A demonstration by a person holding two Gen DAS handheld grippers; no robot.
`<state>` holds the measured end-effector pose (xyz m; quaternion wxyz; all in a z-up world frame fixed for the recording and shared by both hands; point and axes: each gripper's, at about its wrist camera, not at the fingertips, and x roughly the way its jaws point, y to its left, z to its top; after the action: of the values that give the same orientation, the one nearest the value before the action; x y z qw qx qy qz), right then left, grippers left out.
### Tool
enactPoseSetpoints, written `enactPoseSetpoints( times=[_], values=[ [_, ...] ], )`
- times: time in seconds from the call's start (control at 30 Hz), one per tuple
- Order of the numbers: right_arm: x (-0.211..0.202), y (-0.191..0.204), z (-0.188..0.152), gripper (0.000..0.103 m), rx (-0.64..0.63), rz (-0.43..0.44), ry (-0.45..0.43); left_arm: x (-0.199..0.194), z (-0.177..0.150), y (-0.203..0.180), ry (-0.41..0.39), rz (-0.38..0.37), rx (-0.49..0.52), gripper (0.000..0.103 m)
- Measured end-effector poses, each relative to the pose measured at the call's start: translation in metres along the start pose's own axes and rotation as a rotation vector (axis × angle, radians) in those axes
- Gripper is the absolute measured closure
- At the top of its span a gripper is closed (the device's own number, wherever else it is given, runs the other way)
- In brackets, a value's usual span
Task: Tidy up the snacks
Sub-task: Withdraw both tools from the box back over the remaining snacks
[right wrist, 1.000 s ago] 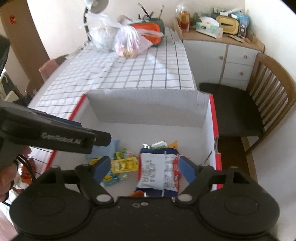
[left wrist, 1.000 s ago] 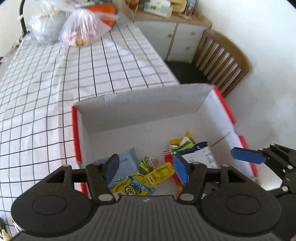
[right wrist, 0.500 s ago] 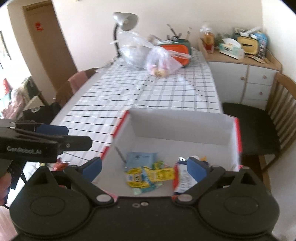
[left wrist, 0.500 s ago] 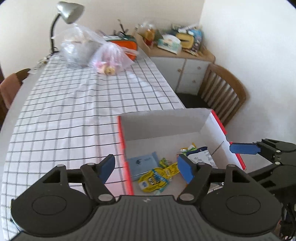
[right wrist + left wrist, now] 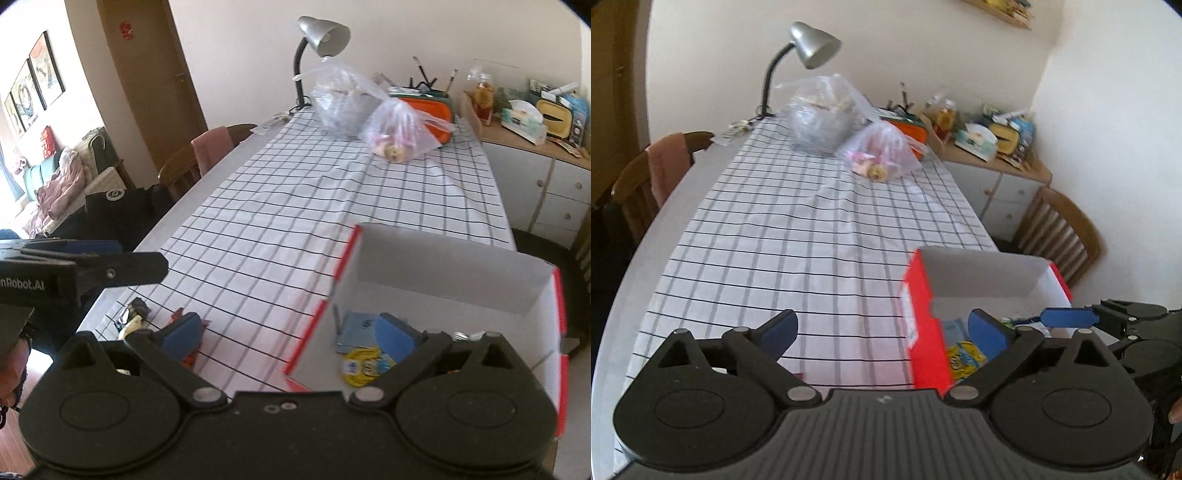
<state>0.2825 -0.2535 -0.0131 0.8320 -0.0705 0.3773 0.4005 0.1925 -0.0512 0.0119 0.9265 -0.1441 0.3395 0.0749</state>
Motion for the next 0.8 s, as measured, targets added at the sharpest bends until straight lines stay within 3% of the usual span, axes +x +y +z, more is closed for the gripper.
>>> enactPoseSetpoints(
  times=[0.37,0.8],
  values=[
    [0.047,0.065,0.007,0.001,0.033,-0.024,0.046,-0.009,-0.002,0.103,0.028,0.059,-0.044,0.002],
    [0.105,0.12,-0.015,0.001,0.116,-0.063,0.171,0.019,-0.018,0.205,0.166,0.105,-0.013,0.002]
  ],
)
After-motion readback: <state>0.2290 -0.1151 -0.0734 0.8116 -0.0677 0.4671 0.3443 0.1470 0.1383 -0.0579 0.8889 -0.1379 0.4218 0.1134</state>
